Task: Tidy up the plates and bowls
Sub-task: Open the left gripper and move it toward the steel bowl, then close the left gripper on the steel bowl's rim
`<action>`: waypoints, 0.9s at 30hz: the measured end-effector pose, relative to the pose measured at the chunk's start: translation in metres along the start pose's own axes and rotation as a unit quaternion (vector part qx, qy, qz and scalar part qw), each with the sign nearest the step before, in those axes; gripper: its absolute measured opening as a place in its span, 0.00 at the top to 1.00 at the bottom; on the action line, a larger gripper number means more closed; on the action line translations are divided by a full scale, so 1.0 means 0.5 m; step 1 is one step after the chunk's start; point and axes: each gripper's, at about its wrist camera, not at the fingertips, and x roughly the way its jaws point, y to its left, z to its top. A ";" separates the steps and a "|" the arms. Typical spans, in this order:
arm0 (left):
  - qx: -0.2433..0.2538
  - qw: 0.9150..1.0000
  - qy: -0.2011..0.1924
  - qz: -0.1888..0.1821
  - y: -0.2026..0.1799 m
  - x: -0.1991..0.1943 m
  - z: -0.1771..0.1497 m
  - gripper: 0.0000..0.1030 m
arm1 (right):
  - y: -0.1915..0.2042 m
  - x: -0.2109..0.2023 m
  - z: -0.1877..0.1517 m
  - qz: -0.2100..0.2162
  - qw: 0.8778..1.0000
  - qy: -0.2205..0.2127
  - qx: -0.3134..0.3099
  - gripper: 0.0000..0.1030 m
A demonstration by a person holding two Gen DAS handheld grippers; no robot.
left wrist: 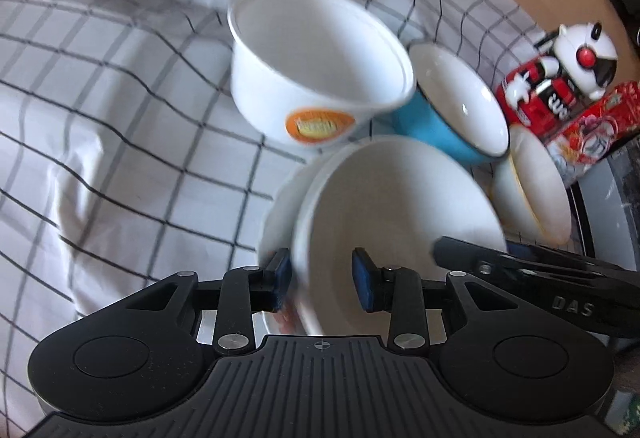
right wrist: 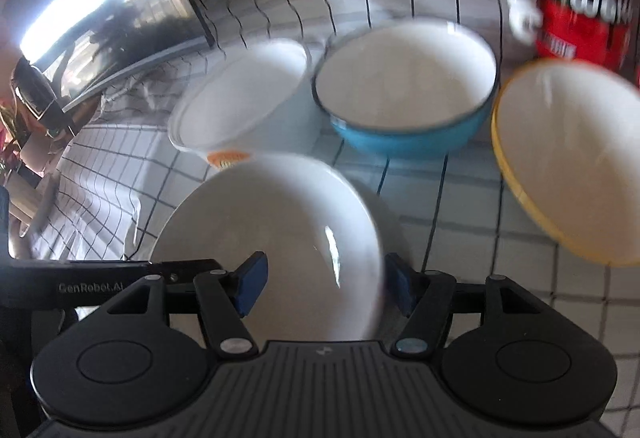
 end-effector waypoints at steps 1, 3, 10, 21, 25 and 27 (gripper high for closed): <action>-0.002 1.000 -0.009 0.002 0.000 -0.007 0.001 0.65 | 0.002 -0.009 0.002 -0.003 1.000 -0.009 -0.008 0.38; -0.006 1.000 -0.027 0.008 -0.002 -0.025 0.002 0.65 | 0.008 -0.026 0.001 -0.006 0.999 -0.027 -0.021 0.37; -0.017 0.995 -0.096 0.018 -0.027 -0.094 -0.026 0.65 | -0.018 -0.097 -0.050 -0.006 0.998 -0.064 -0.028 0.37; 0.033 0.989 -0.084 -0.115 -0.208 -0.067 -0.110 0.66 | -0.179 -0.266 -0.200 -0.096 0.990 -0.099 -0.005 0.37; 0.041 0.988 -0.011 -0.150 -0.301 0.019 -0.139 0.66 | -0.242 -0.331 -0.250 -0.141 0.983 -0.121 0.005 0.37; 0.046 0.986 0.024 -0.159 -0.353 0.061 -0.155 0.66 | -0.275 -0.360 -0.275 -0.159 0.979 -0.125 0.021 0.36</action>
